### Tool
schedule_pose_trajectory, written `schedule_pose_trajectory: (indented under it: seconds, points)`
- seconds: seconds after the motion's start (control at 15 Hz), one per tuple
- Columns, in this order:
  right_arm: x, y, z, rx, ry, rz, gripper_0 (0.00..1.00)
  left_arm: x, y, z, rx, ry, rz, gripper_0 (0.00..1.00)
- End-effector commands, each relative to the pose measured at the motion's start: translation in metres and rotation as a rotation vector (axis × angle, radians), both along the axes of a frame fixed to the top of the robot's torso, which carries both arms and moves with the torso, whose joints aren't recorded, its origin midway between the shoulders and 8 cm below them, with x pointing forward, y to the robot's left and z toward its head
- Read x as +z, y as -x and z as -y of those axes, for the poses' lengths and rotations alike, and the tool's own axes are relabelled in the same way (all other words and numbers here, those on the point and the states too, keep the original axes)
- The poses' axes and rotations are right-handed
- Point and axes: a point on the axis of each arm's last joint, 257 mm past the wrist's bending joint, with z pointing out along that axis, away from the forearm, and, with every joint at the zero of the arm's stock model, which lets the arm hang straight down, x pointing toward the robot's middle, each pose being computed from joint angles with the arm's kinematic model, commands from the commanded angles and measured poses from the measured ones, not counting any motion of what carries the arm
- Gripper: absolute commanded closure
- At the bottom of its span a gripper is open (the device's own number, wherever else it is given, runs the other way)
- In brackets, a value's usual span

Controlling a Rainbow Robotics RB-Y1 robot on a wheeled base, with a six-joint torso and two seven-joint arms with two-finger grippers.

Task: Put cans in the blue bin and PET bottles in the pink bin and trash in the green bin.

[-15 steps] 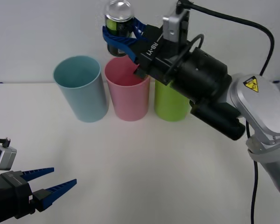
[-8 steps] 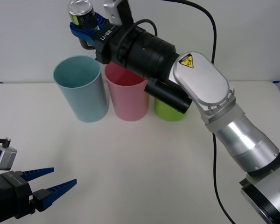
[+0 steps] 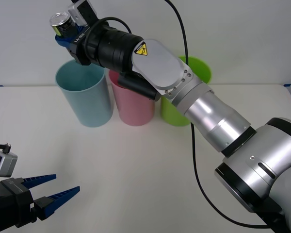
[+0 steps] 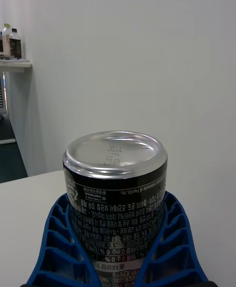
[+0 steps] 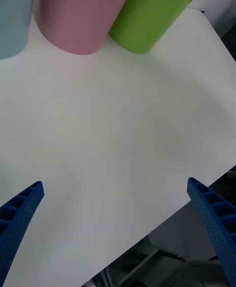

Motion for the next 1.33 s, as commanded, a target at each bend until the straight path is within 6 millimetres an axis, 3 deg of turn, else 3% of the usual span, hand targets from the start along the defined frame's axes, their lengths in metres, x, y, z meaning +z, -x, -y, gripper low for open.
schedule_pose_trajectory:
  seconds: [0.07,0.6,1.27,1.33]
  points:
    - [-0.016,-0.012,-0.012,-0.021,0.056,-0.038,1.0,0.0,0.0,0.0,0.0,0.0,0.0,0.0]
    - [-0.061,-0.018,-0.022,-0.068,0.12,-0.083,1.0,0.0,0.0,0.0,0.0,0.0,0.0,0.0]
    - [-0.062,-0.022,-0.02,-0.092,0.107,-0.081,0.98,0.0,0.0,0.0,0.0,0.0,0.0,0.0]
    - [-0.061,-0.022,-0.019,-0.095,0.11,-0.071,0.57,0.0,0.0,0.0,0.0,0.0,0.0,0.0]
